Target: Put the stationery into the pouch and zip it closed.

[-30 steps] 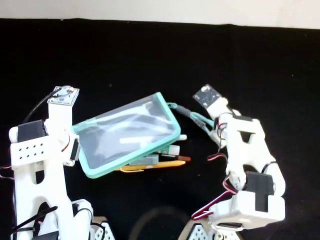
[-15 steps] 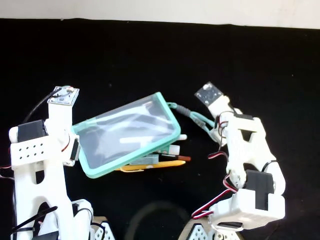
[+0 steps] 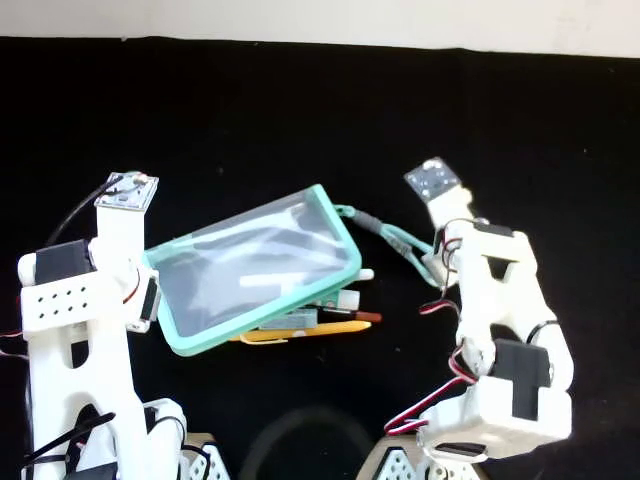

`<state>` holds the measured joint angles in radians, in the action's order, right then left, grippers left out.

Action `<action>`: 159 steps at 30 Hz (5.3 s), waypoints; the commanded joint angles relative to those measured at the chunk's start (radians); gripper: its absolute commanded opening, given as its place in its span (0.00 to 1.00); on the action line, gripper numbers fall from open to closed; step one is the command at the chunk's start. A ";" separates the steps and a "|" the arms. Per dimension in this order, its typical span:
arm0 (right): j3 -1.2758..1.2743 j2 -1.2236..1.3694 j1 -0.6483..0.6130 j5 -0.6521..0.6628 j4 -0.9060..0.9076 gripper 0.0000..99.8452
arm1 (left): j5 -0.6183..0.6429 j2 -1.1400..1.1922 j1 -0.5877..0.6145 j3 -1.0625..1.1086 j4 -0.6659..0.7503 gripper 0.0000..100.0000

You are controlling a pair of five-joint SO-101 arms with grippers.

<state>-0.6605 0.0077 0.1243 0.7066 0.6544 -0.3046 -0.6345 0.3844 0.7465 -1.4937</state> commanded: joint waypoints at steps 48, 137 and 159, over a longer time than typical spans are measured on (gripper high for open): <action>1.527 -0.344 -0.286 -0.732 1.093 0.01 | -0.003 -0.004 -0.013 -0.002 0.095 0.08; 1.747 -0.291 -0.891 -0.683 0.895 0.01 | 0.000 -0.004 0.185 -0.036 0.230 0.08; 1.750 -0.283 -0.964 -0.764 0.886 0.01 | 0.002 -0.005 0.252 -0.746 -0.269 0.08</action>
<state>1.0840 -0.2793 -0.8009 -0.0422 1.5413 -0.3061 -0.6314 0.6314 0.0591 -1.7484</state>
